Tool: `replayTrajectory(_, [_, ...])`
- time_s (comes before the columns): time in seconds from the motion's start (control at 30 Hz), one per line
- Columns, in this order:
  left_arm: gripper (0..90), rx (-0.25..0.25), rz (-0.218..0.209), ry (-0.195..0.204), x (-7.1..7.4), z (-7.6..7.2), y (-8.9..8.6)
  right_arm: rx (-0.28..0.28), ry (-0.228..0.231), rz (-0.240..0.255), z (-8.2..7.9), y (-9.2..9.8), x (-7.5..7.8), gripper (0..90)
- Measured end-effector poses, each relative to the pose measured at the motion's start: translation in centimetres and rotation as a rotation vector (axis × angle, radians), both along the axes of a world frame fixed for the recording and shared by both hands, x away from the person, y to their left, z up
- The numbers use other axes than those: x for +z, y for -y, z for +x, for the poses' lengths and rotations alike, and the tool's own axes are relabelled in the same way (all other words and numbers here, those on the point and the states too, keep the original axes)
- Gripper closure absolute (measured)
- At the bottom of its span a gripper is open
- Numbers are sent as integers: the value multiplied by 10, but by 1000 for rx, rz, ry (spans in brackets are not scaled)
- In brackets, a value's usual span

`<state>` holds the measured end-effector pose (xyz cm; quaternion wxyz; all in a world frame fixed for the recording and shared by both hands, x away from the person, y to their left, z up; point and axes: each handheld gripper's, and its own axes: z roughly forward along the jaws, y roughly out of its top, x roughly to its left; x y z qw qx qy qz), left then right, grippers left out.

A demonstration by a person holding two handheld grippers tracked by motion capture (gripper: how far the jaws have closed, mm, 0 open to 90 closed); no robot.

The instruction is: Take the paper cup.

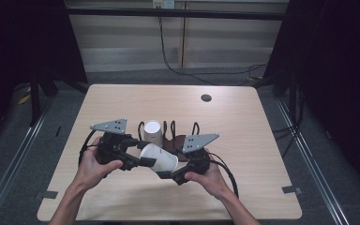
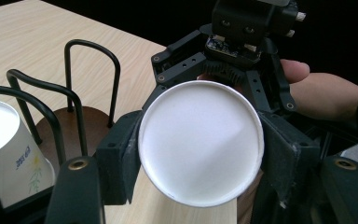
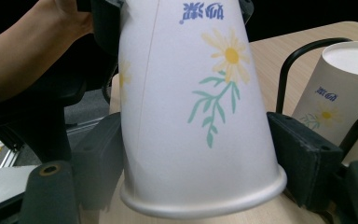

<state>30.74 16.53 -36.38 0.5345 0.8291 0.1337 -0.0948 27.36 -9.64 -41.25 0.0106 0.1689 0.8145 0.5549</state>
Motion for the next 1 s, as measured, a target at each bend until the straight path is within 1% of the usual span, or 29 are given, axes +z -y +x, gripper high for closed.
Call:
replayTrajectory(0.1, [345,3,4,11,0,0,0,-6,2,0,0,1,1,240])
replayTrajectory(0.13, [333,5,12,17,-1,0,0,-11,-5,3,0,2,2,240])
replayTrajectory(0.27, [315,16,8,27,-2,-1,0,-14,-18,-1,2,4,2,242])
replayTrajectory(0.3, [301,14,7,29,-2,-1,1,-14,-19,-1,2,4,1,242])
replayTrajectory(0.4, [207,12,8,28,-2,0,1,-16,-24,0,2,5,2,245])
replayTrajectory(0.47, [203,5,6,24,-2,-1,0,-13,-27,-6,2,5,3,246])
replayTrajectory(0.53, [208,3,16,27,-1,-2,0,-26,-21,-30,2,7,5,246])
replayTrajectory(0.63, [206,5,11,29,0,-2,-2,-35,-27,-33,3,12,9,249])
replayTrajectory(0.77, [182,-2,21,35,0,-2,-4,-52,-27,-32,3,20,12,253])
replayTrajectory(0.87, [164,1,25,32,-2,-2,-4,-68,-32,-52,4,24,13,253])
replayTrajectory(0.97, [163,0,44,38,-4,-2,-4,-62,-40,-58,5,27,14,254])
replayTrajectory(1.0, [163,-11,57,48,-5,-2,-5,-65,-39,-61,5,28,14,255])
